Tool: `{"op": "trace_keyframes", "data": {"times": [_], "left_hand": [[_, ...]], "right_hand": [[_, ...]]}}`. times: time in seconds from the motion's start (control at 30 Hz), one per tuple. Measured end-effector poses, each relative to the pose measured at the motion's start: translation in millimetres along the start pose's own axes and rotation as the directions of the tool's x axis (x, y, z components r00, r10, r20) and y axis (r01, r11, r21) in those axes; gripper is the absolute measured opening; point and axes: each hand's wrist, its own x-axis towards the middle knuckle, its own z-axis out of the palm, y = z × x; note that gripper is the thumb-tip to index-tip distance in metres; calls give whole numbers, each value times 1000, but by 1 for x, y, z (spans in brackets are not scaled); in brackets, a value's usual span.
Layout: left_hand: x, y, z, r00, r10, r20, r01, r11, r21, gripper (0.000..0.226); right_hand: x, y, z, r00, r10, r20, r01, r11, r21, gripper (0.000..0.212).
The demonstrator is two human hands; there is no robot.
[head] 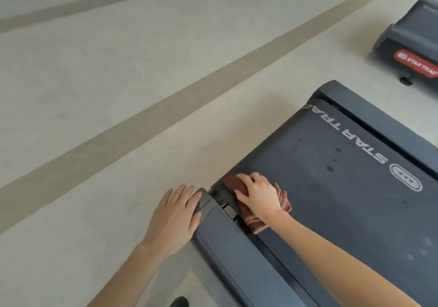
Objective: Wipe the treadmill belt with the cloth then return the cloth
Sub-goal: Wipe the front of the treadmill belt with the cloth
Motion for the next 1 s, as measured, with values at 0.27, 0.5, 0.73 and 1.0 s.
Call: {"op": "trace_keyframes", "data": {"times": [0.27, 0.5, 0.73, 1.0], "left_hand": [[-9, -19, -142, 982, 175, -72, -177, 984, -20, 40], [-40, -26, -313, 951, 269, -155, -271, 963, 11, 40], [-84, -32, -493, 967, 216, -135, -224, 973, -49, 46], [-105, -37, -611, 933, 339, -124, -337, 941, 37, 46]], "right_hand": [[-75, -58, -117, 971, 146, 187, -181, 966, 185, 40], [-107, -142, -317, 981, 187, -42, -177, 968, 177, 36], [-135, -231, -494, 965, 122, -233, -108, 992, 71, 37], [-152, -275, -583, 950, 144, -279, -130, 989, 68, 35]]}}
